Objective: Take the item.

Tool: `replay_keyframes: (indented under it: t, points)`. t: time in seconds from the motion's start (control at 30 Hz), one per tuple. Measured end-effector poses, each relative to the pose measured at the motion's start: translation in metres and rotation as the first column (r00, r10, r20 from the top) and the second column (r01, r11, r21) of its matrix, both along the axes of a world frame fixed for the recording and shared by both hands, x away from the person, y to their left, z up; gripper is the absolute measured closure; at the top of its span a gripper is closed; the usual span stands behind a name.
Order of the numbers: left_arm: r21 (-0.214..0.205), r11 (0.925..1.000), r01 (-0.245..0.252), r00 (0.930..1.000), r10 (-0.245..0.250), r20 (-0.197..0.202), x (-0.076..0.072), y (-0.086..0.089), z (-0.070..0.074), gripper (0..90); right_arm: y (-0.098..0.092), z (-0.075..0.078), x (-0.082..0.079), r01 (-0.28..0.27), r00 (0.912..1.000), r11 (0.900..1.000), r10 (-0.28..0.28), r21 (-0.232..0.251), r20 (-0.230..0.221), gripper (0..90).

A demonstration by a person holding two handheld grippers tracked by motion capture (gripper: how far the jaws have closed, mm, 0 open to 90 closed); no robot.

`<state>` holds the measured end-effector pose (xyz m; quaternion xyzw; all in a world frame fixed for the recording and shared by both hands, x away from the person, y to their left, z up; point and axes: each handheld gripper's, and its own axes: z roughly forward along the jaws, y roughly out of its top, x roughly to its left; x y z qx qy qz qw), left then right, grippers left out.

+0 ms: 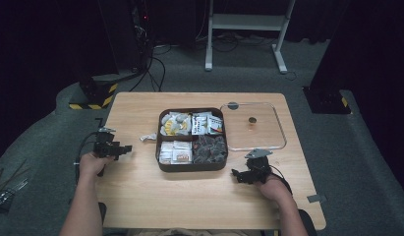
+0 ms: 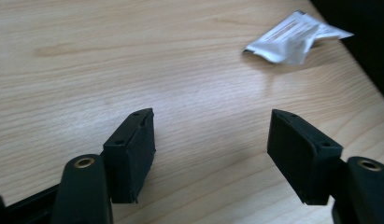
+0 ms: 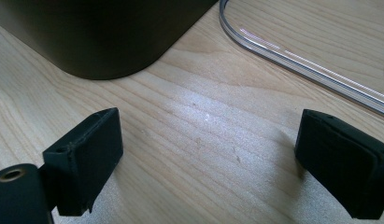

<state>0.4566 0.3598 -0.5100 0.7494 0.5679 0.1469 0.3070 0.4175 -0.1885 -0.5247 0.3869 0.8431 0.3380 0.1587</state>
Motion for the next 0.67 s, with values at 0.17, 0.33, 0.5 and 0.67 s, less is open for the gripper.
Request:
replay_keyframes:
  t: [0.17,0.33,0.5,0.67]
  points:
    - [0.007,1.0000,0.006,0.9987,-0.006,0.050,-0.001,0.003,-0.005,26.9,0.000,0.000,0.000,0.000,1.0000,1.0000,0.000,0.000,0.000,7.6]
    - [0.023,0.9997,0.008,0.9955,-0.010,0.094,-0.002,0.004,-0.010,22.8,0.000,0.000,0.000,0.001,1.0000,1.0000,-0.001,0.000,0.000,7.6]
    - [0.060,0.9982,0.001,0.9924,-0.008,0.123,-0.003,0.001,-0.013,19.8,0.000,0.000,0.000,0.001,1.0000,1.0000,-0.001,-0.001,0.000,7.6]
    - [0.087,0.9958,-0.027,0.9903,0.015,0.138,-0.002,-0.003,-0.016,16.3,0.000,0.000,0.000,0.001,1.0000,1.0000,-0.001,0.000,0.000,7.6]
